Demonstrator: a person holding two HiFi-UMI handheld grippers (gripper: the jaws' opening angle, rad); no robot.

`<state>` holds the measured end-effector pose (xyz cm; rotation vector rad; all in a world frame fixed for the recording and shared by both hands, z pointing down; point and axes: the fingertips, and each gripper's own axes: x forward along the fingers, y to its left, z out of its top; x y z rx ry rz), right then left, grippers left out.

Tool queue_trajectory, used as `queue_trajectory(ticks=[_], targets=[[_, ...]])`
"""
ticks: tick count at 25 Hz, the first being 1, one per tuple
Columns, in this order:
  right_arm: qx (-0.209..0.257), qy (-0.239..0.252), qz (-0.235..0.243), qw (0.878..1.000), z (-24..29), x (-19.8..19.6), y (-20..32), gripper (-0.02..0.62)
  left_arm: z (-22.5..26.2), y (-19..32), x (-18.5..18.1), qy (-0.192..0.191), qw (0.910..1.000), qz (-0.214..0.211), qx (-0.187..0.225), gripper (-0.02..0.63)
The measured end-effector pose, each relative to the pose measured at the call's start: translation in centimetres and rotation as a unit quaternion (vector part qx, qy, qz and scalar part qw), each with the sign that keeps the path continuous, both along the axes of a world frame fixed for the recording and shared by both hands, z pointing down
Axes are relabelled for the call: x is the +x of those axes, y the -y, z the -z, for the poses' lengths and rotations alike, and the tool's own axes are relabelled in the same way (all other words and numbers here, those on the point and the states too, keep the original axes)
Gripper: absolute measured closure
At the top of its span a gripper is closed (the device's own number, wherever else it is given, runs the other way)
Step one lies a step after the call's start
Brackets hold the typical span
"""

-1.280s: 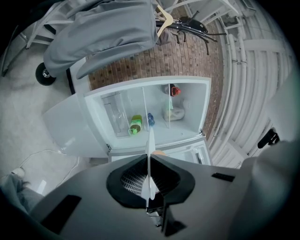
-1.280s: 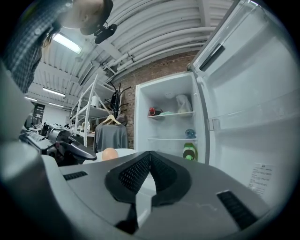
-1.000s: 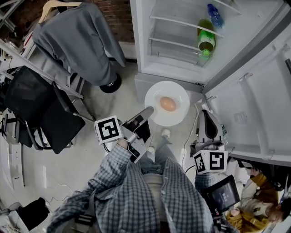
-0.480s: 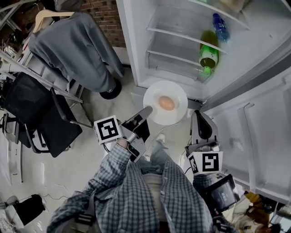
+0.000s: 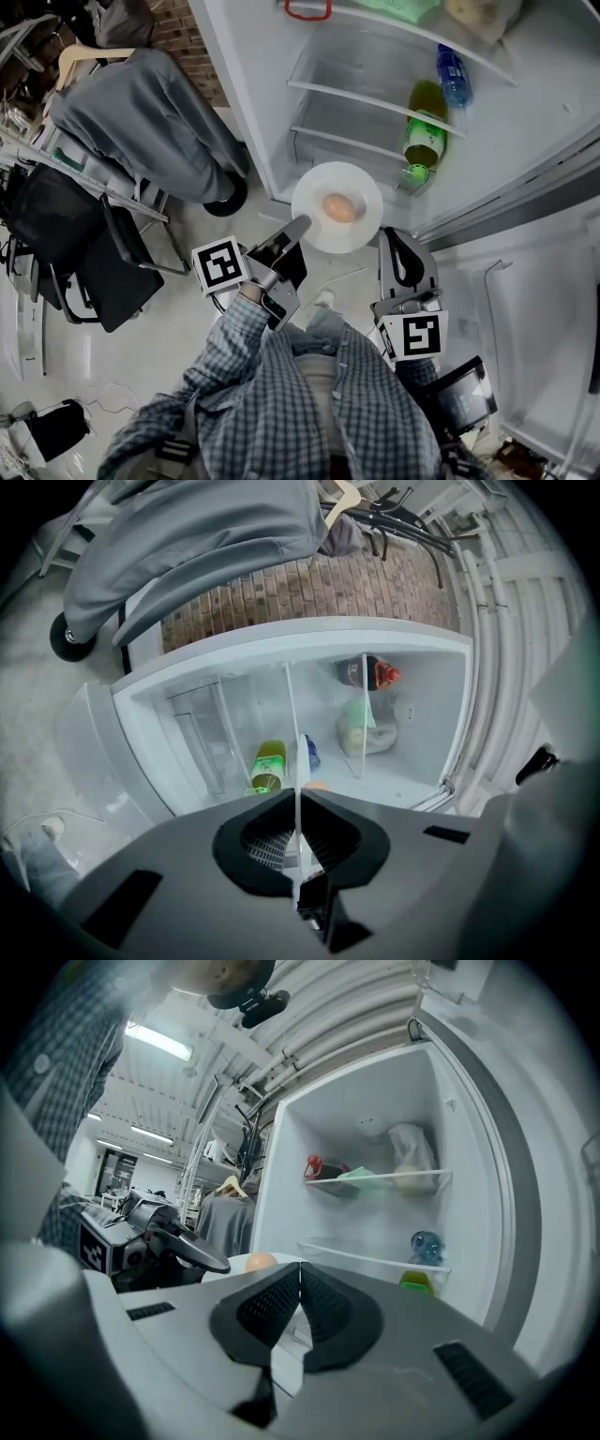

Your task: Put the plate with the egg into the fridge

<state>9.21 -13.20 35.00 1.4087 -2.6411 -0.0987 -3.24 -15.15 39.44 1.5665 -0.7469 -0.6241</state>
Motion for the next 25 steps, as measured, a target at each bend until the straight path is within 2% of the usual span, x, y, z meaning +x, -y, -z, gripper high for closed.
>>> queue_trajectory(ticks=[4,7,13,18,25], targets=[[0.008,0.012,0.005,1.0,0.6,0.5,1.7,0.589,-0.4,1.8,0.6,0.005,1.0,0.008,-0.001,0.588],[0.01,-0.005,0.014,1.0,0.3,1.1,2.7,0.589,-0.4,3.1,1.1,0.005,0.9999,0.015,0.003,0.588],[0.012,-0.005,0.011,1.0,0.2,2.0,4.2,0.589,-0.5,5.1,2.1,0.01,0.9997,0.021,0.006,0.588],[0.025,0.017,0.009,1.0,1.3,1.5,5.0,0.589,-1.0,6.7,2.7,0.005,0.9998,0.021,0.004,0.588],[0.018,0.014,-0.017,1.0,1.7,2.0,7.0,0.589,-2.1,10.0,3.6,0.012,0.9999,0.007,-0.01,0.588]])
